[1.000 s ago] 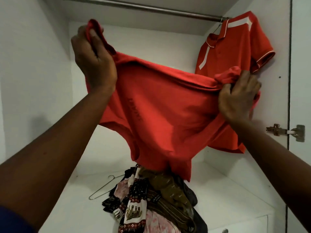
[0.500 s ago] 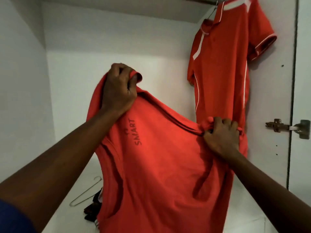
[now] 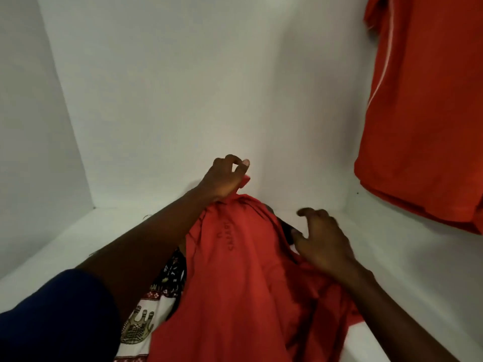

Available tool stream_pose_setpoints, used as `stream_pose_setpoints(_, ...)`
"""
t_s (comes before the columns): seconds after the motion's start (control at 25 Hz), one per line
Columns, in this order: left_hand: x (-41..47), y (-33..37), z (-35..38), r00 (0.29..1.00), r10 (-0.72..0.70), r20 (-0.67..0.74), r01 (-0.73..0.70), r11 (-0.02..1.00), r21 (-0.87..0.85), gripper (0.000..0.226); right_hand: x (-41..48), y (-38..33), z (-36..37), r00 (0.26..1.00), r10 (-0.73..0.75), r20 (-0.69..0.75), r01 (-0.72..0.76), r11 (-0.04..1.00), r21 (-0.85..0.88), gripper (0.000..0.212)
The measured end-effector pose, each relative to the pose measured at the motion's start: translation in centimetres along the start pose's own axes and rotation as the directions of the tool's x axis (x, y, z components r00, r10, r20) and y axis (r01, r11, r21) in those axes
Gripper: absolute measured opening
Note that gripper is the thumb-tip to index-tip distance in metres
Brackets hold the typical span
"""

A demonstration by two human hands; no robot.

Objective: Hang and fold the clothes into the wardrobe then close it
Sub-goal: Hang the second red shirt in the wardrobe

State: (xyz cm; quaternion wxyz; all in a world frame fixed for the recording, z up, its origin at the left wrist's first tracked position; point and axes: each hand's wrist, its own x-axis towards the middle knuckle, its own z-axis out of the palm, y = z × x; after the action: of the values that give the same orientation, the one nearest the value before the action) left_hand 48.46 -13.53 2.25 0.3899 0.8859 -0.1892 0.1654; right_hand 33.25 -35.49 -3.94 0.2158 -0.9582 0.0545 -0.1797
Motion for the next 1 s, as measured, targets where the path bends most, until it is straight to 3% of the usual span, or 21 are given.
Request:
stream_pose_setpoints(0.12, -0.7, -3.3, 0.0, 0.988, -0.141, -0.059, 0.138, 0.99, -0.041, 0.06, 1.1, -4.3, 3.0, 0.921, -0.377, 0.101, 0.337, 0.899, 0.278, 0.033)
stream_pose_setpoints(0.24, -3.5, -7.3, -2.4, 0.934, -0.283, -0.218, 0.239, 0.949, -0.207, 0.056, 1.8, -8.4, 6.6, 0.788, -0.614, 0.051, 0.576, 0.764, 0.291, 0.03)
stream_pose_setpoints(0.32, -6.5, -10.5, -4.3, 0.871, -0.354, -0.341, 0.322, 0.935, -0.148, 0.029, 2.1, -10.5, 7.8, 0.76, -0.65, -0.001, 0.618, 0.722, 0.311, 0.023)
stream_pose_setpoints(0.4, -10.1, -14.4, -6.2, 0.81, -0.415, -0.415, 0.466, 0.884, 0.026, 0.023, 2.1, -11.6, 9.9, 0.738, -0.674, 0.034, 0.629, 0.704, 0.329, 0.019)
stream_pose_setpoints(0.52, -14.6, -19.1, -8.3, 0.764, -0.559, -0.322, 0.639, 0.721, 0.268, 0.045, 0.9, -11.2, 13.5, 0.77, -0.639, 0.007, 0.613, 0.742, 0.271, 0.022)
stream_pose_setpoints(0.64, -16.1, -21.4, -8.1, 0.767, -0.594, -0.243, 0.638, 0.662, 0.394, 0.064, 0.7, -10.7, 15.0, 0.794, -0.604, -0.061, 0.596, 0.756, 0.27, 0.021)
stream_pose_setpoints(0.8, -15.7, -22.1, -7.3, 0.774, -0.57, -0.275, 0.612, 0.564, 0.555, 0.074, 0.7, -10.4, 14.6, 0.791, -0.603, -0.104, 0.601, 0.733, 0.318, 0.021)
stream_pose_setpoints(1.0, -14.1, -22.6, -9.5, 0.63, -0.737, -0.244, 0.708, 0.416, 0.57, 0.082, 0.9, -10.3, 14.9, 0.795, -0.59, -0.141, 0.596, 0.718, 0.359, 0.023)
